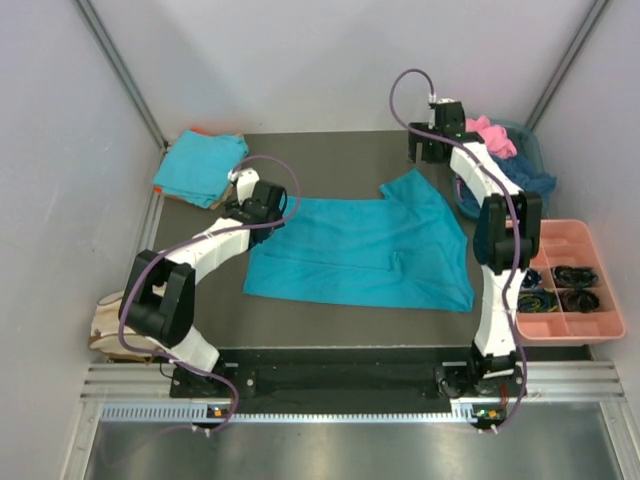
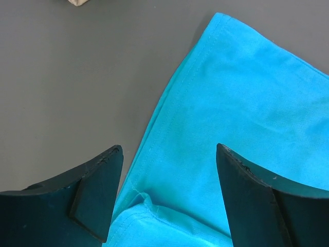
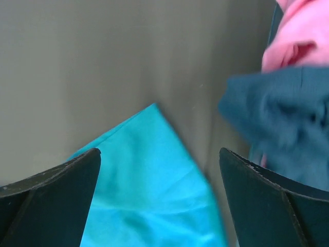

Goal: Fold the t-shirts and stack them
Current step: Fold the tshirt

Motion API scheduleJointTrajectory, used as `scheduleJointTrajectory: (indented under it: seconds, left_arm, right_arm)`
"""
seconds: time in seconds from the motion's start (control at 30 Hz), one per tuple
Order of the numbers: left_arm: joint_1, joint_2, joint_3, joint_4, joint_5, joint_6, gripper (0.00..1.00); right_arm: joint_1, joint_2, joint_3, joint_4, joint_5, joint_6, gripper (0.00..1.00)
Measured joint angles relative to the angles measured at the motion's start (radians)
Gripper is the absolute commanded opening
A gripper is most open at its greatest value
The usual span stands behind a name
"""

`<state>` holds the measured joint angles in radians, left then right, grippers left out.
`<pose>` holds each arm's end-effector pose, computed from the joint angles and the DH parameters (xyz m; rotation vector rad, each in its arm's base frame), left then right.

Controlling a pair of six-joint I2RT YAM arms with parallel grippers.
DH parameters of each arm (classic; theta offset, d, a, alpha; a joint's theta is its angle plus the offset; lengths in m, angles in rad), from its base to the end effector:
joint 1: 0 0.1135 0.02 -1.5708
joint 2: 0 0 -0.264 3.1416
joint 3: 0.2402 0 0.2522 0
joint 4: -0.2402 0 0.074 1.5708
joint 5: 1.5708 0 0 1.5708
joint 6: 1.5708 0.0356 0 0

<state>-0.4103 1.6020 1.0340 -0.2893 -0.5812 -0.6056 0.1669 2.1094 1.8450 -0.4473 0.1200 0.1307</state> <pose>0.3149 -0.1157 0.2177 -0.4683 2.2121 0.1798 0.4842 0.0773 0.2626 0.0214 2.2763 0.0193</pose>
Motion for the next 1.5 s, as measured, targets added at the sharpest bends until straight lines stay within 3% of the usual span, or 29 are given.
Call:
scheduleJointTrajectory:
  seconds: [0.27,0.57,0.77,1.2,1.5]
  left_arm:
    - [0.000,-0.007,-0.013,-0.002,0.011,0.003,0.78]
    - [0.000,-0.006,-0.015,-0.003,0.027,-0.008,0.77]
    - [0.000,0.003,-0.015,-0.003,0.035,-0.019,0.77]
    - [0.000,0.013,-0.024,-0.010,0.035,-0.020,0.77]
    - [0.000,0.013,-0.029,-0.011,0.034,-0.020,0.77]
  right_arm:
    - [-0.128,0.242,0.304,-0.138,-0.264,-0.175,0.92]
    - [-0.130,0.276,0.330,-0.216,-0.405,-0.269,0.91]
    - [-0.123,0.301,0.331,-0.225,-0.386,-0.278,0.91]
    - [-0.144,0.308,0.330,-0.278,-0.161,-0.261,0.93]
    - [-0.152,0.308,0.330,-0.271,-0.298,-0.235,0.93]
